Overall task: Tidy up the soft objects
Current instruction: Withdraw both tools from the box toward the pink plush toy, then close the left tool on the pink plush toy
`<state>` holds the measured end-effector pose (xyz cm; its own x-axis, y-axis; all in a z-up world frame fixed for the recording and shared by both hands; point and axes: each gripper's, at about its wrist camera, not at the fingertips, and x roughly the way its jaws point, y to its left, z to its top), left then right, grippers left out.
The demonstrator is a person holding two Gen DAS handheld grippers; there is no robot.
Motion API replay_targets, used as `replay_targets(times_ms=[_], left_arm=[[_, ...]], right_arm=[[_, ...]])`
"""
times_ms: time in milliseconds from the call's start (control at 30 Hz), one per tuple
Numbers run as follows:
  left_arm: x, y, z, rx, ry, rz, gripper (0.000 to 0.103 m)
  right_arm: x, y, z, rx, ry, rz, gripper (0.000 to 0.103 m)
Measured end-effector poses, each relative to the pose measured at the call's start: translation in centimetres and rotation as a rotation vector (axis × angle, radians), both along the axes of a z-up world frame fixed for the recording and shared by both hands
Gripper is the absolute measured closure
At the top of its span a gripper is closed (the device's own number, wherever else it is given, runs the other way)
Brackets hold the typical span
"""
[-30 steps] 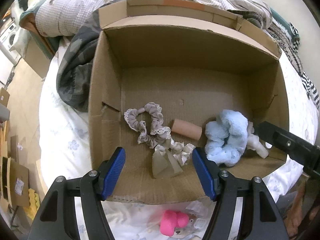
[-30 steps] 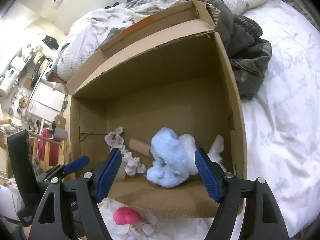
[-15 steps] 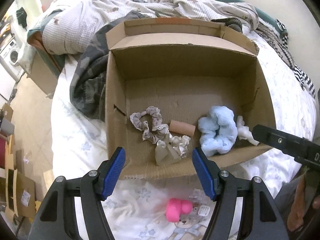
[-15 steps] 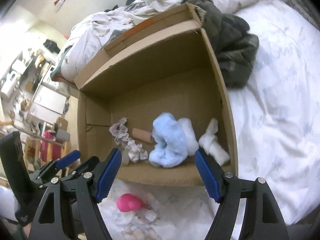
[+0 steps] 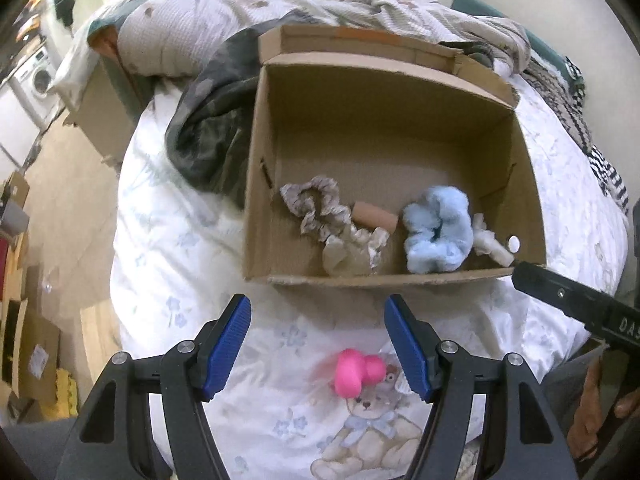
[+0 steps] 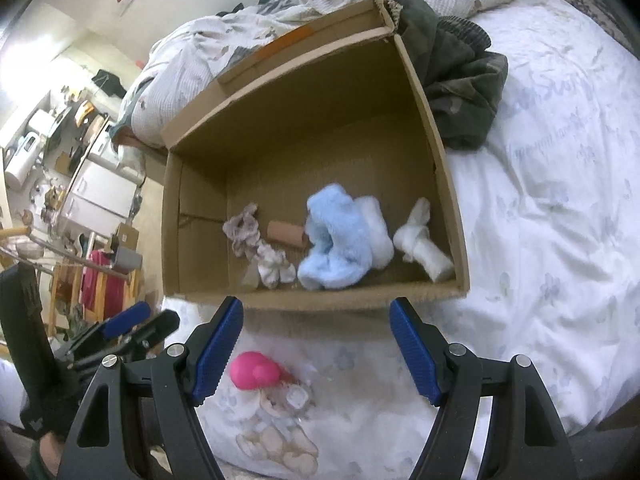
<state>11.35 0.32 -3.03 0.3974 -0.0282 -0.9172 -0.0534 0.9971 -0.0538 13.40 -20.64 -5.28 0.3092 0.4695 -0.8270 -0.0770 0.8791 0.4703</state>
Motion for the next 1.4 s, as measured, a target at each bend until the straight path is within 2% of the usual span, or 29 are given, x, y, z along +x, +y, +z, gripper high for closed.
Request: replay_targets(times_ms=[267,400,567,733,833,967,1033,1067,1167,1267,1400], left_arm=[[-1.1,1.3,-1.9,-0.044,0.085,0.062,0.037],[-1.4,1.8,-3.5,-0.074,0.166,0.077,0.037],[-1.9,0.7,-5.9,-0.098,0.281,0.024,0.037],[-1.3,-0.7,-7.3,-0.109,0.296,0.0,0.037],[-0.7,-1.6,-8.6,-0.157,0.334,-0.008,0.037],[0.0,-3.2,-10.0,-0.14,0.361,-0.027,0.037],[0.2,-3.7,-10.3,-0.128,0.361,-0.032,0.04],[0.3,-3.8,-10.4,-0.126,0.361,-0.031,0.045],[0.6,-3.9,-10.9,-0.14,0.382,-0.024,0.047],[0.6,-3.8,-11.3,-0.138,0.39,-0.025,0.063],[0.6,-3.7,-10.9,-0.113,0.373,-0.024,0.063]], right_arm=[[-0.8,0.7,-1.1,-0.039,0.052,0.037,0.023],[-0.9,0.9,-2.0,-0.069,0.086,0.045,0.023],[-0.8,1.1,-2.8,-0.091,0.117,0.054,0.023],[-0.7,1.5,-3.1,-0.092,0.12,0.059,0.023],[-0.5,1.7,-3.4,-0.097,0.125,0.064,0.023],[-0.5,1.7,-3.6,-0.105,0.137,0.068,0.023],[-0.4,1.8,-3.8,-0.109,0.142,0.072,0.023],[-0.4,1.8,-3.9,-0.109,0.144,0.072,0.023],[-0.3,1.9,-4.1,-0.11,0.149,0.073,0.023],[-0.1,2.0,-4.1,-0.108,0.152,0.074,0.023],[-0.1,2.2,-4.1,-0.109,0.154,0.079,0.023]])
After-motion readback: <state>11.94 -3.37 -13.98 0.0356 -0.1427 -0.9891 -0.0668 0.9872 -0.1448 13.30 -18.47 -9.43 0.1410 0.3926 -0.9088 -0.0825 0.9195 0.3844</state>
